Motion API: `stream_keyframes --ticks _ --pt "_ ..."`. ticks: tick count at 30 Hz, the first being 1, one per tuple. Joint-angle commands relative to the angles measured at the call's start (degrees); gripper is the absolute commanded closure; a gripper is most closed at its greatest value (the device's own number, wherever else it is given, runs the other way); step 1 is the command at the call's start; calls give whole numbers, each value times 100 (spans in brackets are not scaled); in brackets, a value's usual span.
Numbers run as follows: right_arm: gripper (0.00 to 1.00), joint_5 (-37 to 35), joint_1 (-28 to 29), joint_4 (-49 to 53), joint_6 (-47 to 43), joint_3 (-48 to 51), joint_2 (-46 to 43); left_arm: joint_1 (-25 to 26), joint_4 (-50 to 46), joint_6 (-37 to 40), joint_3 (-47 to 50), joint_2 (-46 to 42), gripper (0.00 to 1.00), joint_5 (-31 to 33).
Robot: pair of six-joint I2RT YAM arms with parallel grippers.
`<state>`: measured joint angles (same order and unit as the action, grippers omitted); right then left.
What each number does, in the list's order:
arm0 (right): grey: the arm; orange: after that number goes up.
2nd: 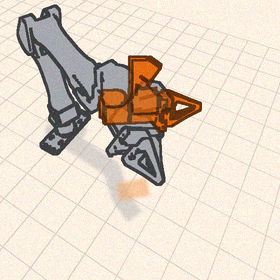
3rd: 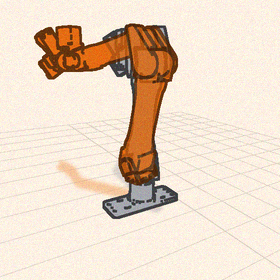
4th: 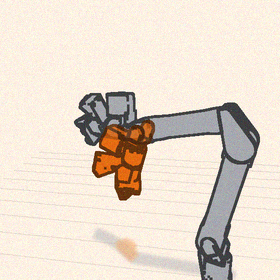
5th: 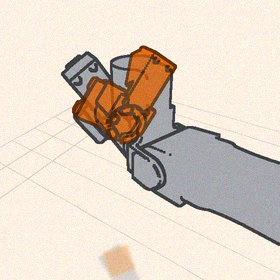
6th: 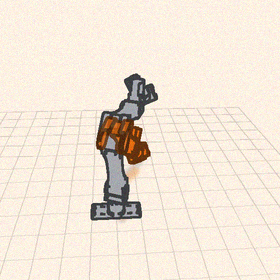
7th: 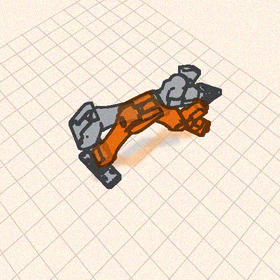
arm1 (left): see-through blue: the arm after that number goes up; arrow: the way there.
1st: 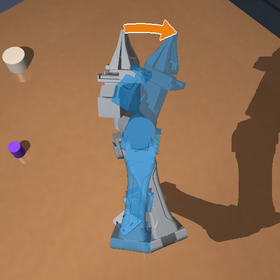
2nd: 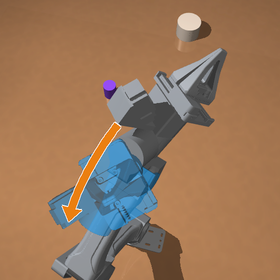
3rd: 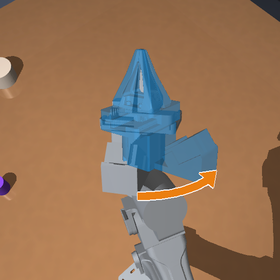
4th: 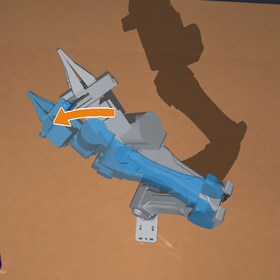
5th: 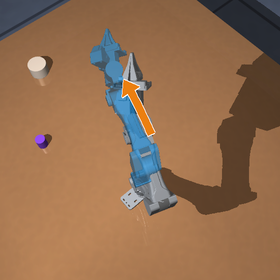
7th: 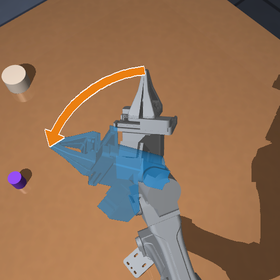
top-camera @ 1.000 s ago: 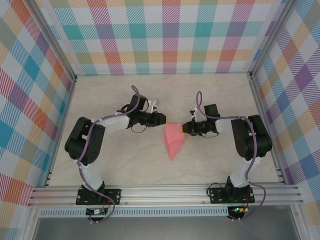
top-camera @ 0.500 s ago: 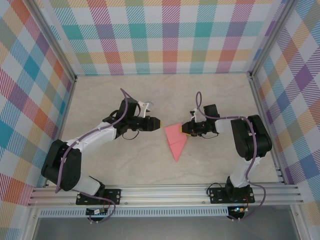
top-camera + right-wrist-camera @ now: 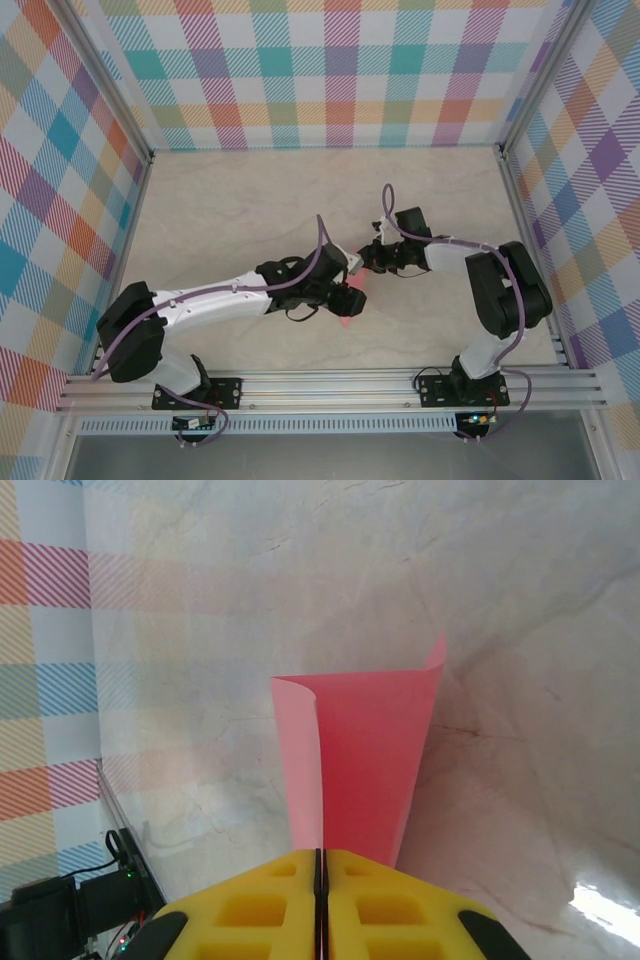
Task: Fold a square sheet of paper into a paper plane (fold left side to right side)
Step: Fold the wing for the fifth time at the center of the table.
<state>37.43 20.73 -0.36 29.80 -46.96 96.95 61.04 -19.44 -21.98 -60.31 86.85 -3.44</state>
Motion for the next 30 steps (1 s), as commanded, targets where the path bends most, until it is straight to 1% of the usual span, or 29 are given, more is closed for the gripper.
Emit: stream_keyframes --ticks 1,4,7,11,14,19,24,30 --pt "90 -485 99 146 534 152 -269 344 -669 63 -250 419 46 1207" --pt "89 -723 206 460 529 43 -350 589 -850 -88 -571 920 44 1617" --pt "89 -845 221 631 567 14 -371 765 -1256 -200 -1005 1453 43 2279" --pt "89 -860 221 616 693 47 -375 801 -1618 -317 -1408 1975 42 2720" --pt "89 -852 221 618 714 47 -380 816 -1822 -365 -1593 2196 42 2953" --pt "90 -864 222 619 744 47 -352 828 -2036 -409 -1815 2486 47 3086" --pt "89 -904 222 650 724 25 -335 837 -2159 -426 -2009 2736 56 3085" --pt "89 -909 225 655 742 11 -285 840 -2247 -439 -2130 2894 64 3091"
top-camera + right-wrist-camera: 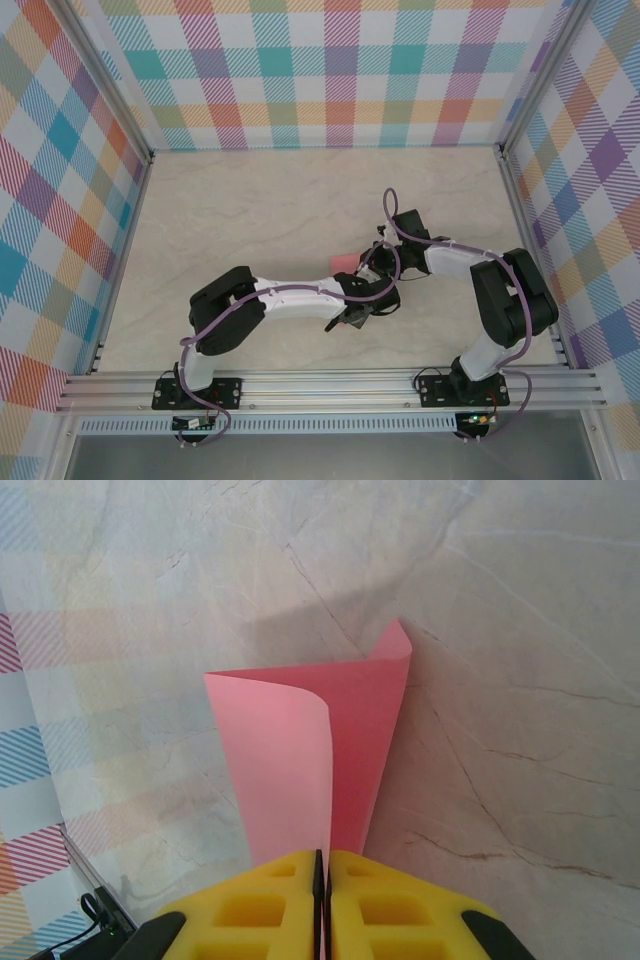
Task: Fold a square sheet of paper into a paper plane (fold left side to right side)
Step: Fold the wing for the fifth time at the center of the table.
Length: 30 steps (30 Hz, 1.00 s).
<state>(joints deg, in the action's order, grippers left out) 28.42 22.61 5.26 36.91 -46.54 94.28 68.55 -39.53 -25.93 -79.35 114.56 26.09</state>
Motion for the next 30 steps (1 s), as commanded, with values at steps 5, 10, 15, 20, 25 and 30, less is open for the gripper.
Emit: stream_keyframes --ticks 5,10,15,20,25,30 --pt "88 -64 35 168 -25 -40 -17 88 -319 -43 -335 241 69 113" --pt "85 -67 39 182 -27 -48 11 87 -366 -42 -409 326 73 97" --pt "77 -125 24 247 -74 -48 -151 70 -411 -52 -441 344 76 90" --pt "64 -290 -79 495 -178 -31 -610 -13 -302 -65 -356 192 82 -4" --pt "51 -581 -436 985 -353 63 -1437 -146 -64 -81 -169 -4 89 -221" --pt "43 -940 -747 1607 -628 141 -2198 -276 157 -114 -6 -185 94 -461"
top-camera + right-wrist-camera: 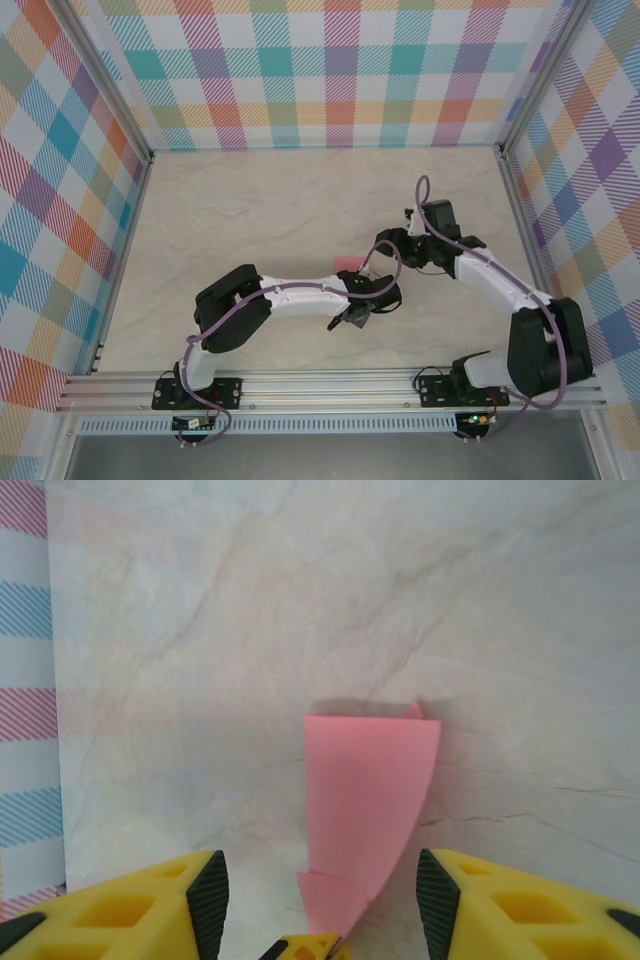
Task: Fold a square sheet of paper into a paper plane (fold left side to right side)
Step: Fold the wing for the fifth time at the center of the table.
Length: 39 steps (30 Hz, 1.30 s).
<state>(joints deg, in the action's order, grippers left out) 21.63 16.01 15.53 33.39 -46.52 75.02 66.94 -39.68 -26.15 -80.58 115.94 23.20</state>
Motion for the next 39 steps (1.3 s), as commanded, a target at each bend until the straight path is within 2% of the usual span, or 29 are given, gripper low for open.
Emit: stream_keyframes --ticks 1,5,11,15,24,32,39 --pt "42 -289 -128 646 -341 165 -372 -143 241 -86 145 -377 95 -257" --pt "40 -128 -176 550 -340 404 -497 -339 623 -126 363 -654 95 -705" --pt "35 647 -177 -581 45 1065 -509 -773 1567 -375 1061 -1181 95 -1578" --pt "33 831 -138 -850 114 1172 -380 -1028 2321 -683 1594 -1379 95 -2242" --pt "33 915 336 -1615 414 1267 250 -1464 4147 -1427 2622 -1678 96 -3144" --pt "39 803 698 -2109 632 1128 855 -1756 5217 -1967 3339 -1949 97 -3497" --pt "40 773 943 -2520 780 946 1374 -1898 5854 -2339 3792 -2039 98 -3616"
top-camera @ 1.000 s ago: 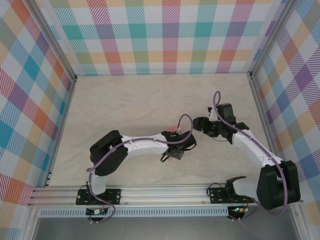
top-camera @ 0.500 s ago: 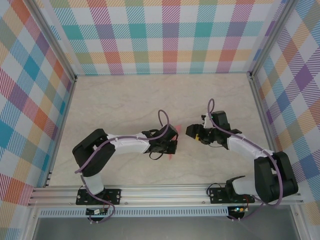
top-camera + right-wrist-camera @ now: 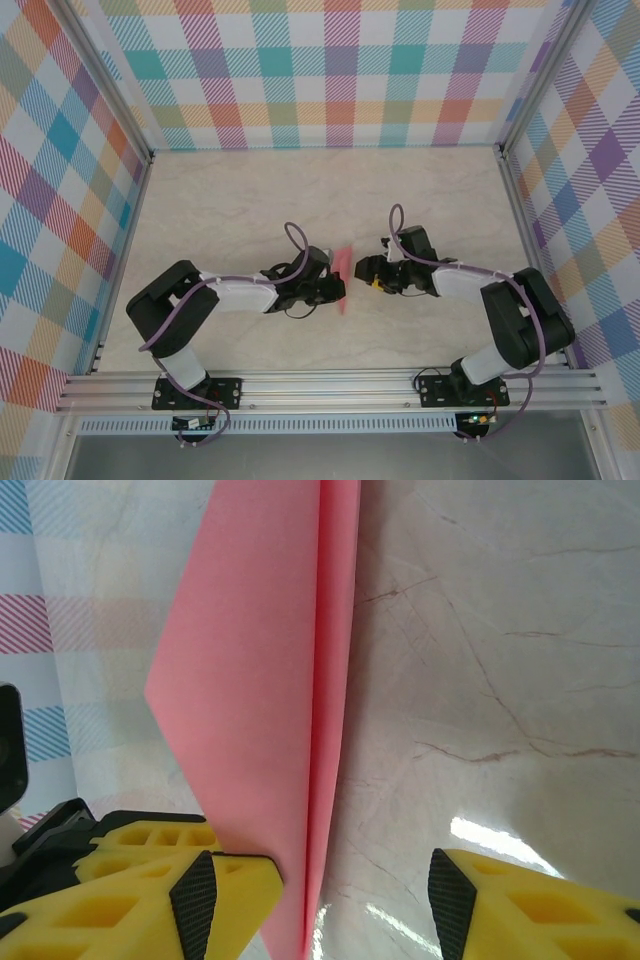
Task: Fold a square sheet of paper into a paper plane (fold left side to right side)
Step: Fold the wing for the fifth time at the center of the table.
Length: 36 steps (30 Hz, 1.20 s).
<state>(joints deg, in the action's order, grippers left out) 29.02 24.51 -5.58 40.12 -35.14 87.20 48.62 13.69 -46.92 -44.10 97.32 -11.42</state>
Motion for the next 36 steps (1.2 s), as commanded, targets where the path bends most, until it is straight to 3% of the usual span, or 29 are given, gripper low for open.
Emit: stream_keyframes --ticks 1,27,36 --pt "40 34 123 -440 110 -225 208 -78 572 -301 194 -155 98 -171" --pt "52 -133 292 -396 -4 -1058 1323 -258 1756 -991 832 199 100 -370" --pt "56 -333 344 173 -81 -1266 1545 -270 1745 -979 833 238 100 -366"
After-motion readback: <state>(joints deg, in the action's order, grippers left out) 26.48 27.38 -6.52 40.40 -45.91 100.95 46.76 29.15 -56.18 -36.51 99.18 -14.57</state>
